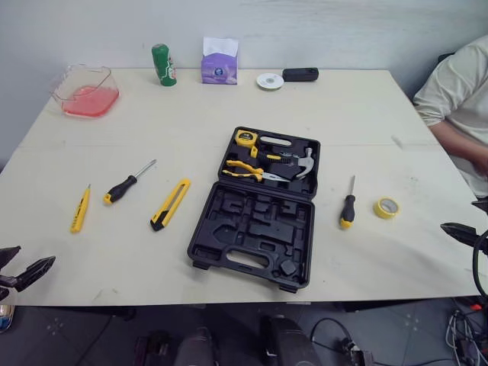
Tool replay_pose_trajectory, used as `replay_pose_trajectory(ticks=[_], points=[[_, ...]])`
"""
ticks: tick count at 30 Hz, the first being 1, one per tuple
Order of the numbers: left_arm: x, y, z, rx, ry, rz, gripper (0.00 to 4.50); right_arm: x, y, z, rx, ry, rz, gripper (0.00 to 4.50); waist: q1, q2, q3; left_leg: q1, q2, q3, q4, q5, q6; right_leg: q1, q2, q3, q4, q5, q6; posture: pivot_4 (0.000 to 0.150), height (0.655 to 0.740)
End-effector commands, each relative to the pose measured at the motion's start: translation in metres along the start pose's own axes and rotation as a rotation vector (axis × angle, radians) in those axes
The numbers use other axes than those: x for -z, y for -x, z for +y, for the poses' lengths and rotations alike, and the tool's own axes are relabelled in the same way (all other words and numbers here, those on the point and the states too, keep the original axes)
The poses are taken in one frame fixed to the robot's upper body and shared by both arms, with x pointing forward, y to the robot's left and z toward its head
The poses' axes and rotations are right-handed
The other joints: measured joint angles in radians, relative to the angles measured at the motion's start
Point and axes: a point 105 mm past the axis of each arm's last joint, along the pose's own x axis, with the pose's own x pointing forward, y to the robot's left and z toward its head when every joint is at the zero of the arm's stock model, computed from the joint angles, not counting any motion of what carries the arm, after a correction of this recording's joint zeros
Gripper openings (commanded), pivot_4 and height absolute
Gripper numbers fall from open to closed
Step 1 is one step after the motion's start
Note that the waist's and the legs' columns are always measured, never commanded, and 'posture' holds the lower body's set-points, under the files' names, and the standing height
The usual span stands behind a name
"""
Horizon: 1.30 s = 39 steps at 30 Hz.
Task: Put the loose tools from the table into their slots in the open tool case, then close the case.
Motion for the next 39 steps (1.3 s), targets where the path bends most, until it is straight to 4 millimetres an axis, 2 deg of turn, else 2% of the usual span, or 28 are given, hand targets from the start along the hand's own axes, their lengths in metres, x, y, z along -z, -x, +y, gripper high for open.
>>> replay_pose_trajectory(ticks=[1, 6, 9, 14, 15, 19, 24, 25, 26, 27, 30, 34, 39], points=[[-0.015, -0.003, -0.005, 0.025, -0.036, -0.024, 4.44, -0.016, 0.007, -0.006, 0.04, 0.042, -0.037, 4.5, 0.0, 0.0, 0.0, 0.0, 0.0, 0.0, 0.0, 0.0, 0.0, 0.0, 0.0, 0.0, 0.0, 0.0, 0.0, 0.15, 0.74], [-0.029, -0.009, -0.021, 0.095, -0.061, -0.045, 4.44, -0.018, 0.007, -0.004, 0.055, 0.048, -0.042, 4.5, 0.0, 0.0, 0.0, 0.0, 0.0, 0.0, 0.0, 0.0, 0.0, 0.0, 0.0, 0.0, 0.001, 0.0, 0.0, 0.15, 0.74], [-0.045, -0.018, -0.029, 0.135, -0.094, -0.071, 4.44, -0.02, 0.007, -0.002, 0.065, 0.061, -0.042, 4.5, 0.002, 0.0, 0.0, 0.0, 0.0, 0.0, 0.0, 0.0, -0.001, 0.0, 0.0, 0.0, 0.001, 0.0, 0.0, 0.15, 0.74], [-0.085, -0.044, -0.077, 0.315, -0.169, -0.138, 4.44, -0.055, -0.006, 0.024, 0.031, 0.067, -0.12, 4.5, 0.003, 0.0, 0.0, 0.0, -0.001, -0.001, 0.001, 0.001, -0.001, 0.0, 0.0, 0.0, 0.003, 0.0, 0.0, 0.15, 0.74], [-0.093, -0.054, -0.09, 0.352, -0.179, -0.154, 4.44, -0.062, -0.013, 0.033, 0.021, 0.061, -0.13, 4.5, 0.003, 0.001, -0.001, 0.0, -0.001, -0.001, 0.001, 0.001, -0.001, 0.0, 0.0, 0.001, 0.003, 0.0, 0.0, 0.15, 0.74], [-0.105, -0.089, -0.133, 0.476, -0.315, -0.119, 4.44, -0.081, -0.035, 0.059, -0.004, 0.044, -0.145, 4.5, 0.004, 0.002, -0.001, 0.0, 0.0, -0.001, 0.001, 0.002, -0.003, 0.0, 0.001, 0.001, 0.004, 0.0, 0.0, 0.15, 0.74], [-0.129, -0.119, -0.16, 0.591, -0.348, -0.142, 4.44, -0.097, -0.063, 0.086, -0.068, 0.047, -0.156, 4.5, 0.003, 0.002, -0.001, -0.003, -0.002, 0.003, 0.002, 0.004, -0.004, -0.005, 0.008, -0.001, 0.005, 0.0, 0.0, 0.15, 0.74], [-0.134, -0.124, -0.166, 0.608, -0.351, -0.151, 3.93, -0.098, -0.068, 0.09, -0.077, 0.048, -0.153, 4.26, 0.004, 0.002, -0.001, -0.003, -0.002, 0.003, 0.002, 0.004, -0.004, -0.005, 0.011, -0.001, 0.005, 0.0, 0.0, 0.15, 0.74], [-0.139, -0.129, -0.173, 0.633, -0.35, -0.158, 3.73, -0.099, -0.073, 0.094, -0.082, 0.054, -0.153, 3.98, 0.004, 0.002, -0.001, -0.003, -0.002, 0.003, 0.002, 0.004, -0.004, -0.005, 0.013, -0.001, 0.005, 0.0, 0.0, 0.15, 0.74], [-0.142, -0.137, -0.181, 0.651, -0.362, -0.157, 3.26, -0.097, -0.078, 0.099, -0.097, 0.054, -0.145, 3.64, 0.005, 0.002, -0.001, -0.003, -0.002, 0.004, 0.003, 0.004, -0.004, -0.005, 0.015, -0.001, 0.005, 0.0, 0.0, 0.15, 0.74], [-0.146, -0.155, -0.198, 0.681, -0.415, -0.146, 1.83, -0.096, -0.089, 0.112, -0.125, 0.063, -0.138, 2.12, 0.009, 0.002, -0.001, -0.003, -0.002, 0.004, 0.004, 0.004, -0.004, -0.005, 0.016, 0.0, 0.005, 0.001, 0.001, 0.15, 0.74], [-0.149, -0.179, -0.21, 0.678, -0.455, -0.131, 0.04, -0.097, -0.103, 0.122, -0.13, 0.055, -0.135, 0.15, 0.006, 0.002, -0.001, -0.003, -0.002, 0.005, 0.005, 0.004, -0.004, -0.005, 0.016, 0.0, 0.006, 0.001, 0.001, 0.15, 0.74], [-0.148, -0.198, -0.221, 0.672, -0.462, -0.12, 0.01, -0.092, -0.115, 0.129, -0.144, 0.051, -0.116, 0.06, 0.004, 0.002, -0.001, -0.003, -0.001, 0.006, 0.004, 0.004, -0.004, -0.006, 0.017, 0.001, 0.006, 0.001, 0.001, 0.15, 0.74]])
